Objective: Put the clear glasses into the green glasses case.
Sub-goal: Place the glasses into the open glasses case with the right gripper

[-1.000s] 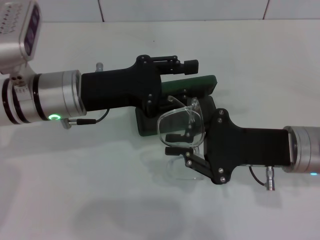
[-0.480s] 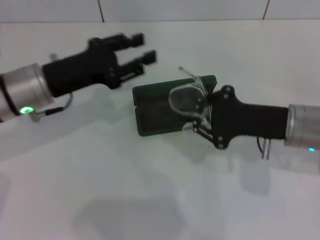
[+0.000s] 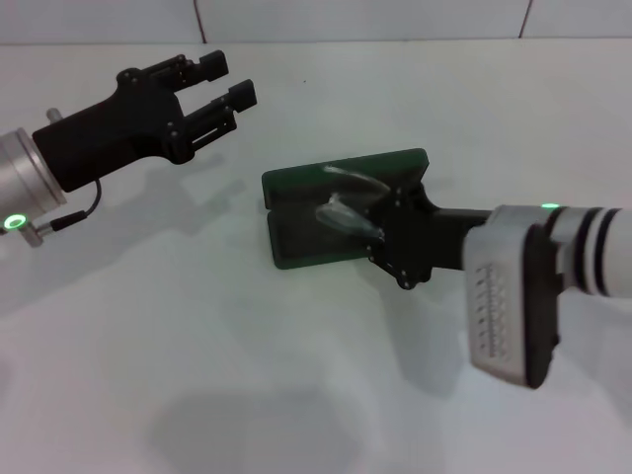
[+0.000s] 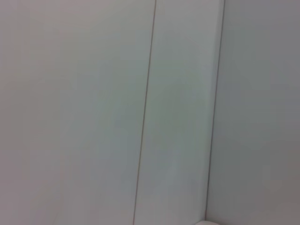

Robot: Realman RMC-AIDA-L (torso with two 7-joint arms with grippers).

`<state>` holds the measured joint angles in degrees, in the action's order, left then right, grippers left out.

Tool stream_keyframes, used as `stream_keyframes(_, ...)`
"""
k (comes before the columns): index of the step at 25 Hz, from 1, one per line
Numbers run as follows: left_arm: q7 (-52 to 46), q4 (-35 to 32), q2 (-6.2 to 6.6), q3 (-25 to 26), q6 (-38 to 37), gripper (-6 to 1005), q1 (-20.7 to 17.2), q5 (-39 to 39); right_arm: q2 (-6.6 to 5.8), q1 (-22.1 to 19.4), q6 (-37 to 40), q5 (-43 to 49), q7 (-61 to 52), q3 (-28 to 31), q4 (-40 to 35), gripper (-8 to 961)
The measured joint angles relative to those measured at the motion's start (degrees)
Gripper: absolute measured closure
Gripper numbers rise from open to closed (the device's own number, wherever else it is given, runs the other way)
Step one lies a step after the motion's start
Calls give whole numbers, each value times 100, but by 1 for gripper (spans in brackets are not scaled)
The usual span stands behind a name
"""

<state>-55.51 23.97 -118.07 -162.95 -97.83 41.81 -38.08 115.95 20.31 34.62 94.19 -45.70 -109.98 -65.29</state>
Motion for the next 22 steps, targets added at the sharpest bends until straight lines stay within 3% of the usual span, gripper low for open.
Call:
stream_keyframes(6,-11,-10,-3,0,41,451,19,22,7,87,-1099,534,-13,-814,-63,854)
stream_keyframes(15,-12,-25,2,0,81,447,-63,29,-16,-144,-1051,736,2,-846,-575,847)
stream_keyframes(22,-12,-30,4,0,74,444,-51,35,5,-138,-1387,1565,-13,-872,-738,828)
